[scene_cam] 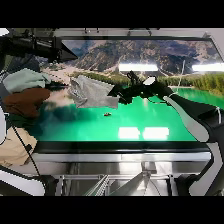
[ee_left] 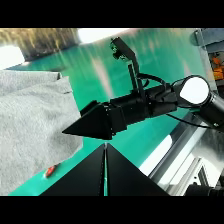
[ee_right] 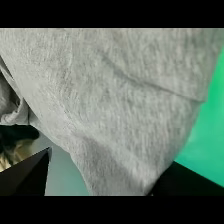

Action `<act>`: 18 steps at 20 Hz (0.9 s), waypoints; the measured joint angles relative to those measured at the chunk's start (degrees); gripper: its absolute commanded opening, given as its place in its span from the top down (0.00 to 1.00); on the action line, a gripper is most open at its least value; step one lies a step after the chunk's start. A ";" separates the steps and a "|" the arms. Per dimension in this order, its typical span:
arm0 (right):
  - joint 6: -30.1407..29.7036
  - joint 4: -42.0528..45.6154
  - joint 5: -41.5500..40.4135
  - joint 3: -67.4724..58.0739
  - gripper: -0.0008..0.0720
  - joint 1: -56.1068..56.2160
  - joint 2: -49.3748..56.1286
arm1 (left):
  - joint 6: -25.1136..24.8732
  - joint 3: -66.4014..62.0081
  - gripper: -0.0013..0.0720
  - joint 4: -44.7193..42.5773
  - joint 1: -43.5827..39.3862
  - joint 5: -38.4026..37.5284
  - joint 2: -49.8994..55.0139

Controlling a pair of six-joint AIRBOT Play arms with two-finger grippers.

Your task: Fold the shirts.

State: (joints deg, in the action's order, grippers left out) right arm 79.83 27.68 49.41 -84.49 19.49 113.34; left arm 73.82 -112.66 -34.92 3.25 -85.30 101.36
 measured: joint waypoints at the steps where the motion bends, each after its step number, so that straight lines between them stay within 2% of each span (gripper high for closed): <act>1: -0.37 -0.90 -0.81 -0.42 0.98 0.33 0.59 | -0.22 0.00 0.97 -0.02 0.20 -0.28 0.00; 5: -6.47 -10.12 -0.22 -1.73 0.97 0.76 0.70 | -0.61 0.00 0.97 -0.04 1.20 -1.99 0.00; 9: -8.52 -11.08 1.77 -2.21 0.97 -2.69 -5.33 | -0.79 0.07 0.97 -0.07 1.81 -4.72 0.00; 11: -5.22 -6.40 2.99 -2.21 0.97 -7.08 -11.17 | -0.79 0.07 0.97 -0.07 1.88 -5.97 0.00; 13: 1.05 0.20 4.63 -2.64 0.97 -13.92 -17.88 | -0.79 0.07 0.97 -0.07 1.88 -6.88 0.00; 15: 8.07 9.75 10.32 -3.10 0.97 -22.95 -23.32 | -0.79 0.07 0.97 -0.04 1.84 -7.39 0.00; 18: 14.47 23.45 19.58 -3.45 0.97 -36.74 -27.74 | -0.79 0.07 0.97 -0.04 1.60 -7.80 0.00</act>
State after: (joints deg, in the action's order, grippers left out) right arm 94.30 51.13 68.99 -87.94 -17.26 85.60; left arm 73.03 -112.60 -34.96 4.84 -93.10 101.36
